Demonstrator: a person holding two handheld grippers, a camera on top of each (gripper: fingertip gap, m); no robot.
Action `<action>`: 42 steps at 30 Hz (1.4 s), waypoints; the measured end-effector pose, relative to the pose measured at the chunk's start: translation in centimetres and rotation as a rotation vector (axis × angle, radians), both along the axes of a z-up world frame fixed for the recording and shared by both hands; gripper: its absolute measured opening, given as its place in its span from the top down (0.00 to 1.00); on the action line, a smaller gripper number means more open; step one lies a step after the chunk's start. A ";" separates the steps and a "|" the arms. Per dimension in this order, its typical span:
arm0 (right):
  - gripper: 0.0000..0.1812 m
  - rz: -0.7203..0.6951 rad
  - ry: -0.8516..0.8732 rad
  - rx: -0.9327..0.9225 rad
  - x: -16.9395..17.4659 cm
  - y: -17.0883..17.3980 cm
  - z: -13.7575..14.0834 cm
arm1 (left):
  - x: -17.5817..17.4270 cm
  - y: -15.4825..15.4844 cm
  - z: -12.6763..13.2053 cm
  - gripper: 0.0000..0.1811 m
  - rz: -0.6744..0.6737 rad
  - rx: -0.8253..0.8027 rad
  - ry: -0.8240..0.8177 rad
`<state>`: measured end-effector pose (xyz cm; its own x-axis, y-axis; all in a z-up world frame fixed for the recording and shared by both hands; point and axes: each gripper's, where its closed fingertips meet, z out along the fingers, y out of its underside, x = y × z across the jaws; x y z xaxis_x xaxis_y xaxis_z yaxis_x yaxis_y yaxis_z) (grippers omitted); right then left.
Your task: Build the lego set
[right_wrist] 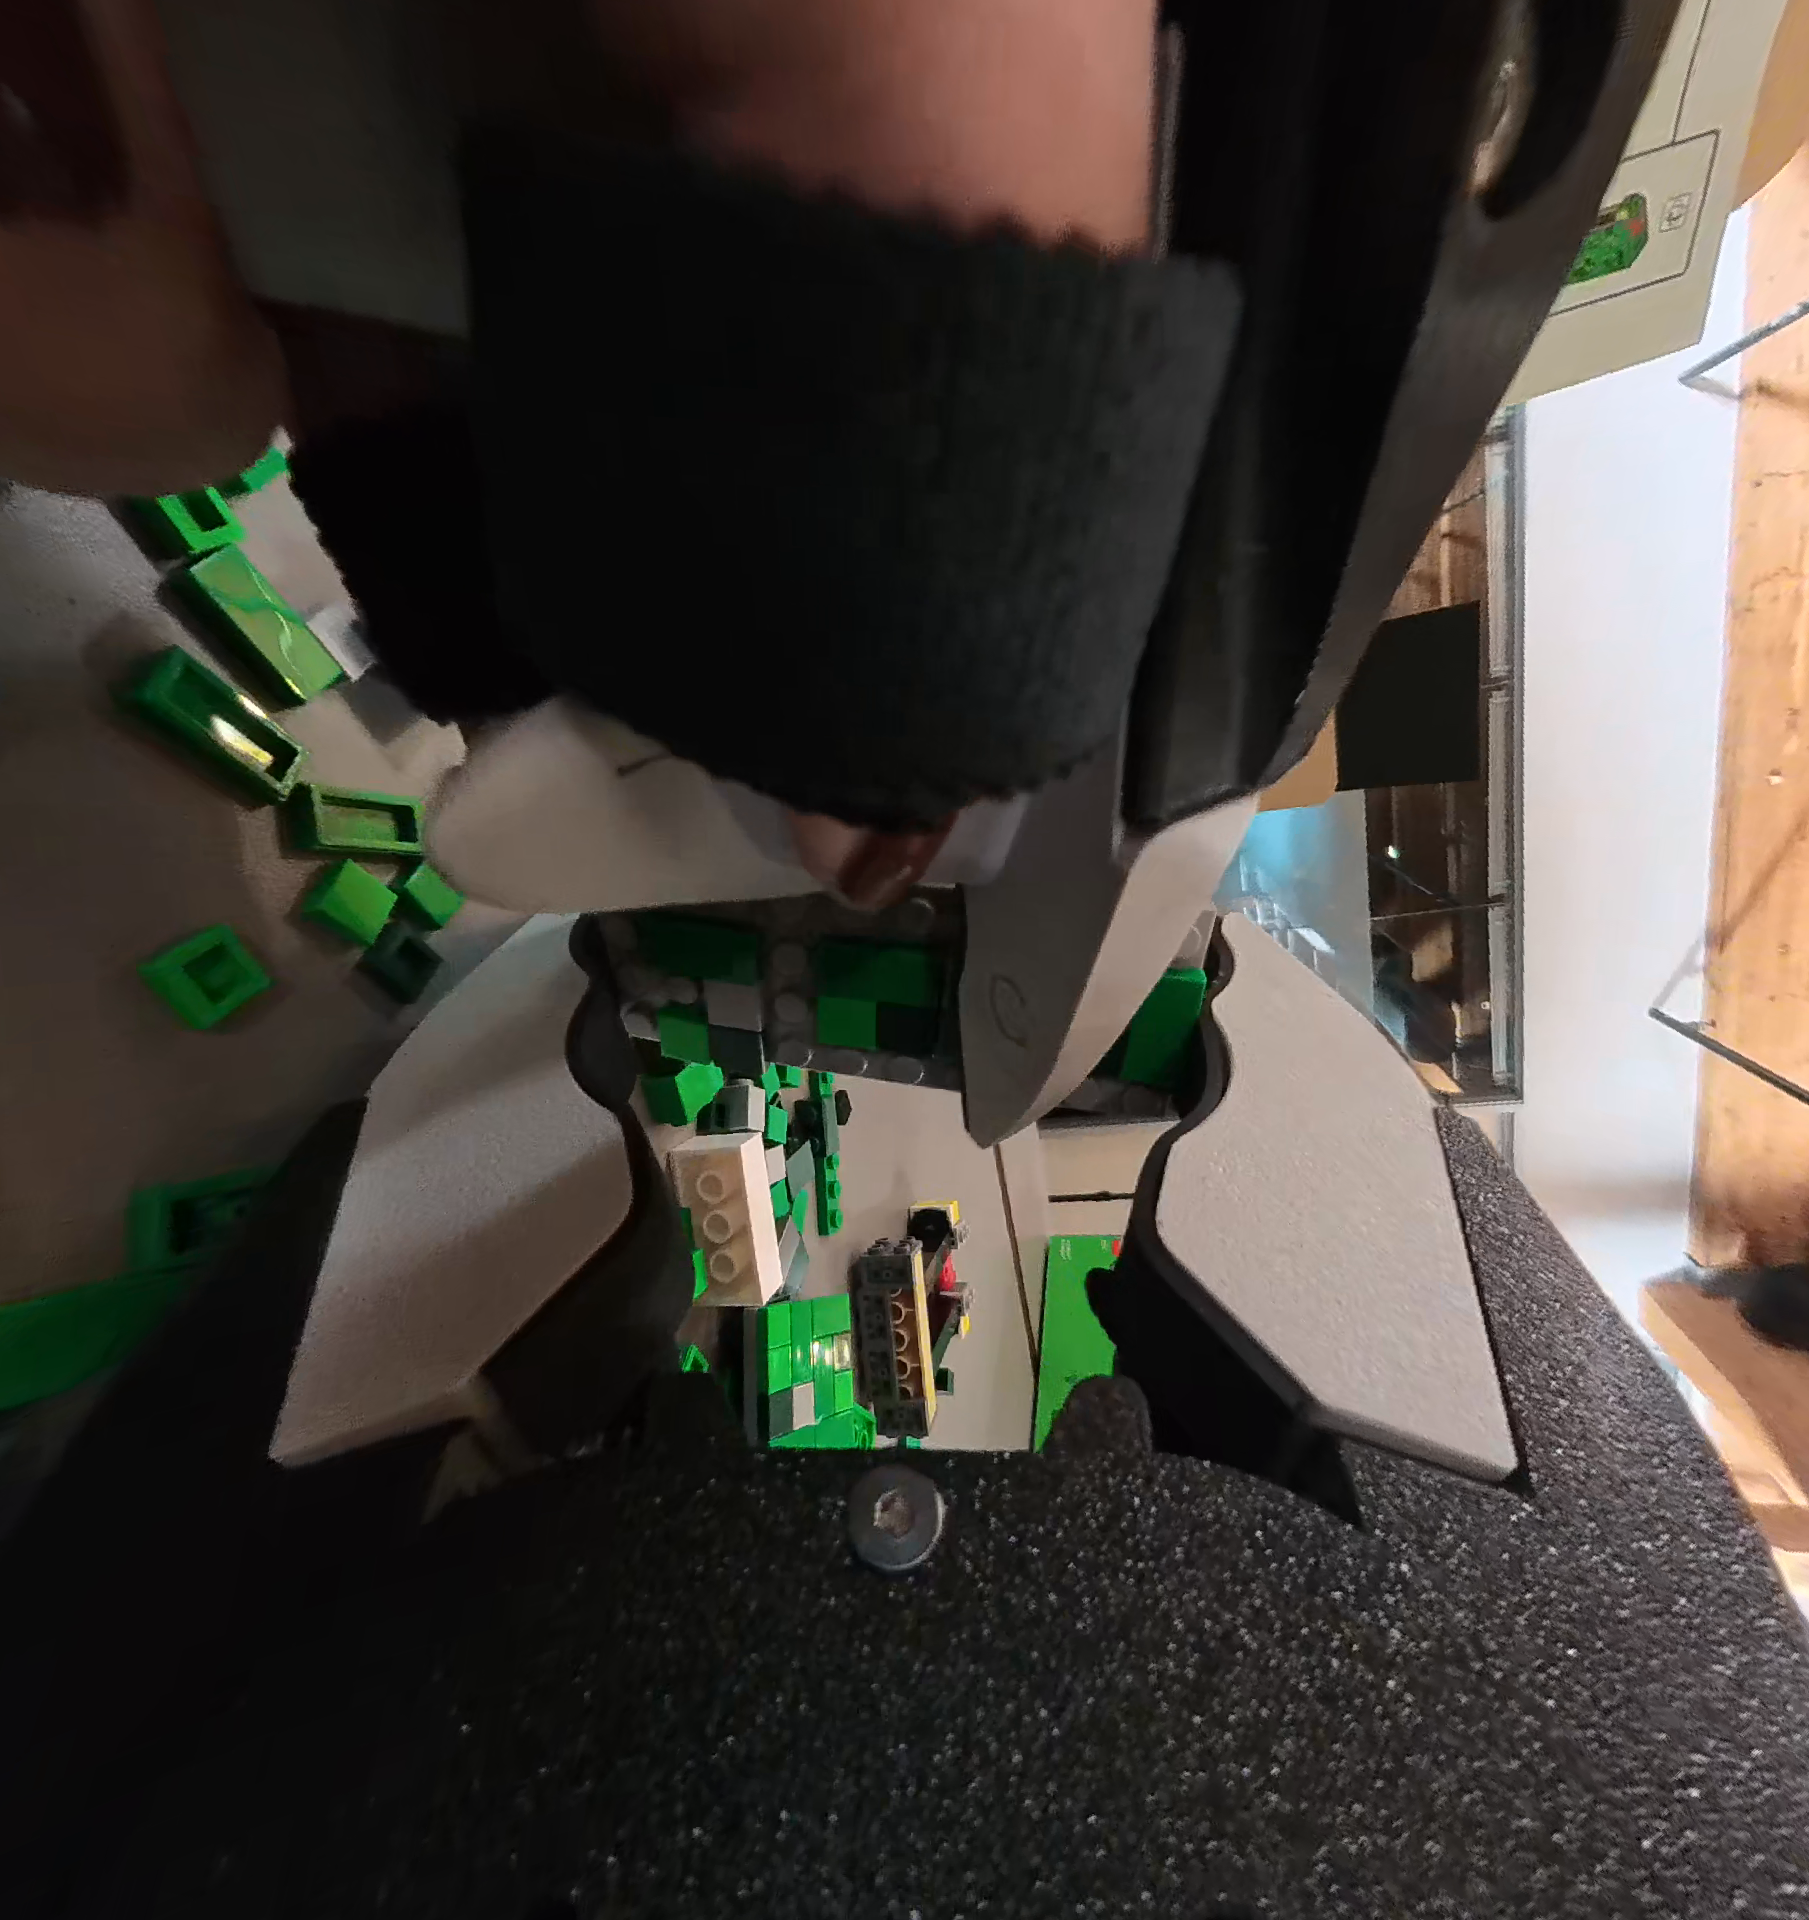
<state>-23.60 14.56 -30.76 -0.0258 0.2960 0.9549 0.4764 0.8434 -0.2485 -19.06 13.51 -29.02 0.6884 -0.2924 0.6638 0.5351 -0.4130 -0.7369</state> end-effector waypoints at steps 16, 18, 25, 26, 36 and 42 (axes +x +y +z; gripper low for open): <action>0.41 0.127 -0.006 -0.191 -0.2 -2.3 0.0 | -1.4 -1.0 -0.5 0.97 0.039 -0.068 0.322; 0.43 0.147 -0.014 -0.224 0.0 -2.4 0.0 | -1.3 -1.0 -0.3 0.97 0.035 -0.059 0.305; 0.46 0.209 -0.058 -0.263 0.5 -3.2 -0.2 | -0.4 -1.4 -0.1 0.97 -0.027 -0.043 0.341; 0.46 0.218 -0.065 -0.275 0.6 -3.3 -0.3 | -0.2 -1.4 -0.1 0.97 -0.039 -0.047 0.357; 0.46 0.182 -0.011 -0.158 0.5 -2.8 0.6 | 0.1 -1.4 0.7 0.97 -0.053 0.006 0.187; 0.46 0.127 0.008 -0.017 0.1 -2.1 0.5 | -0.4 -1.2 0.7 0.95 -0.057 0.042 -0.060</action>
